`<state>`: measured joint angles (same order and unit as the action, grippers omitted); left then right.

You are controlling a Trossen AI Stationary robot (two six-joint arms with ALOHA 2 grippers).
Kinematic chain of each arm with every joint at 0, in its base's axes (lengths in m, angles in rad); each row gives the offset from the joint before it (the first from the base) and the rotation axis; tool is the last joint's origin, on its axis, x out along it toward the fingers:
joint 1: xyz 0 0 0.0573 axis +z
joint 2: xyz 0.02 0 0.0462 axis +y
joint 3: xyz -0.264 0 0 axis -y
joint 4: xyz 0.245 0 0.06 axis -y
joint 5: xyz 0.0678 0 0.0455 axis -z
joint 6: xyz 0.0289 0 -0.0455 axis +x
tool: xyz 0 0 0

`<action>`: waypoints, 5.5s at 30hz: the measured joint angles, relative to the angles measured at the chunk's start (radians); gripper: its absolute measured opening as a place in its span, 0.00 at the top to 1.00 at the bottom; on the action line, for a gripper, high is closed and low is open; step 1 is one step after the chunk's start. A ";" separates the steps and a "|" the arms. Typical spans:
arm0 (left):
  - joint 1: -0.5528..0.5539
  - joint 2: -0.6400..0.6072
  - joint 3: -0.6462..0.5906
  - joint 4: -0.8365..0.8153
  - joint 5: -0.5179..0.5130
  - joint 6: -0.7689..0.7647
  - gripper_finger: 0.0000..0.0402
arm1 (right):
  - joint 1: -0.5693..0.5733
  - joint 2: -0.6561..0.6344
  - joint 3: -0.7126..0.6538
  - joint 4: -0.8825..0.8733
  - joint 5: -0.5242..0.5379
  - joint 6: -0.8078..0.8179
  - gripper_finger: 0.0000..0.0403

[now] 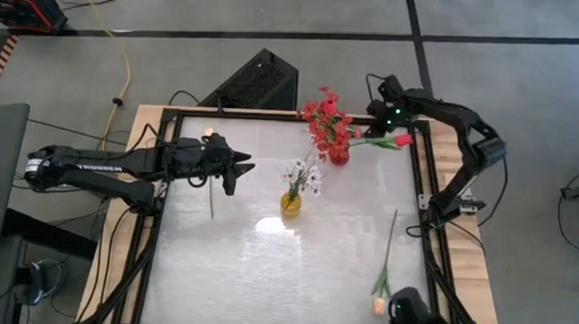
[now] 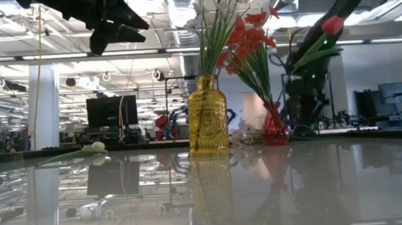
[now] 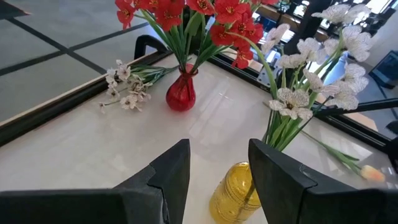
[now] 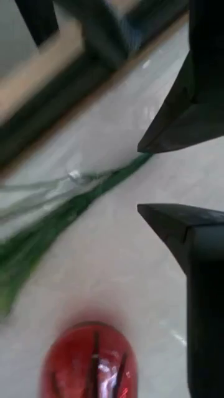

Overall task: Sort flowers into vase by color
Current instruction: Put the white flowers into the yellow vase

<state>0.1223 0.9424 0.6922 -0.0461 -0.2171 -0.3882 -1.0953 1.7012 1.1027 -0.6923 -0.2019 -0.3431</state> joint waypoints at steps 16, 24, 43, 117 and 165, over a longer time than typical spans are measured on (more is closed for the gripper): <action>0.000 0.000 0.000 -0.029 -0.009 0.009 0.62 | 0.089 0.081 0.004 0.078 0.112 -0.111 0.43; 0.019 0.000 0.000 -0.049 -0.010 0.010 0.62 | 0.107 0.124 0.004 0.154 0.158 -0.136 0.45; 0.025 0.000 0.000 -0.054 0.002 0.004 0.62 | 0.103 -0.030 0.002 0.102 0.184 -0.072 0.93; -0.246 0.483 0.473 0.436 0.176 0.152 0.62 | 1.190 -0.484 -0.034 1.046 0.109 0.498 0.96; -0.216 0.262 0.209 0.678 0.045 0.314 1.00 | 1.189 -0.728 -0.034 0.712 0.098 0.533 0.44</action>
<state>-0.0940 1.2043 0.9008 0.6315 -0.1722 -0.0737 0.0936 0.9730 1.0683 0.0200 -0.1036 0.1902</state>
